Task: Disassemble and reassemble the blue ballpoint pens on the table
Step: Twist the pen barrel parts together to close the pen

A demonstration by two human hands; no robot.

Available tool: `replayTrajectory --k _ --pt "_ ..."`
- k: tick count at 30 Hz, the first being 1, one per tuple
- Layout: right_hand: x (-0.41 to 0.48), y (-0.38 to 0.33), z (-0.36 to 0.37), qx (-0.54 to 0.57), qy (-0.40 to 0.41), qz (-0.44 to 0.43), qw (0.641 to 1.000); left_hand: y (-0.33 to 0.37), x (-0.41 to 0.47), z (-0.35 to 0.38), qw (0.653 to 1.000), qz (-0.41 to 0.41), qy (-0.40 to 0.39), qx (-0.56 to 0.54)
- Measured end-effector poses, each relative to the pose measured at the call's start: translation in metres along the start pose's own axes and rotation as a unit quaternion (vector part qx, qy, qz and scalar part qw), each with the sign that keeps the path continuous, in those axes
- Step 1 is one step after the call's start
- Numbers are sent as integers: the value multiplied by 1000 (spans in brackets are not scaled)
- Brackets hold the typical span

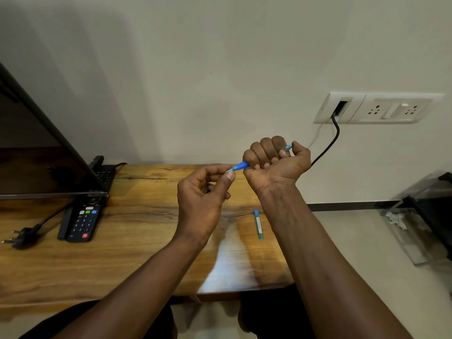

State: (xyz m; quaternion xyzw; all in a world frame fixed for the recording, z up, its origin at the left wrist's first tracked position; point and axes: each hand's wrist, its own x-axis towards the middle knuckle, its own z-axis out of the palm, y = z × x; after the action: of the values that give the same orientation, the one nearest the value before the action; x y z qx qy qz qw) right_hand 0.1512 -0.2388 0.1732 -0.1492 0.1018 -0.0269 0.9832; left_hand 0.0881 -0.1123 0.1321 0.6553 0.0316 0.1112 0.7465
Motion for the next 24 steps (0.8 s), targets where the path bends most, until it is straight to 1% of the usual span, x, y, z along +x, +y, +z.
replayTrajectory --k 4,9,12,15,17,21,24 --pt "-1 1 -4 16 -10 26 999 -2 0 0 1000 -12 3 0" --pt "-1 1 -2 8 -2 10 1000 -1 -1 1 1000 -17 6 -2" --pt "-2 3 -4 15 -15 23 999 -2 -1 2 999 -31 12 -12" --pt "0 2 -1 -4 -3 15 1000 -1 -2 2 999 -36 12 -21" --pt "0 2 0 -1 3 8 1000 -1 -1 2 999 -31 12 -20" --pt "-1 6 0 10 1 26 1000 -2 -1 1 999 -40 20 -23" --pt "-1 9 4 1 10 12 1000 0 0 -1 998 -48 31 -30"
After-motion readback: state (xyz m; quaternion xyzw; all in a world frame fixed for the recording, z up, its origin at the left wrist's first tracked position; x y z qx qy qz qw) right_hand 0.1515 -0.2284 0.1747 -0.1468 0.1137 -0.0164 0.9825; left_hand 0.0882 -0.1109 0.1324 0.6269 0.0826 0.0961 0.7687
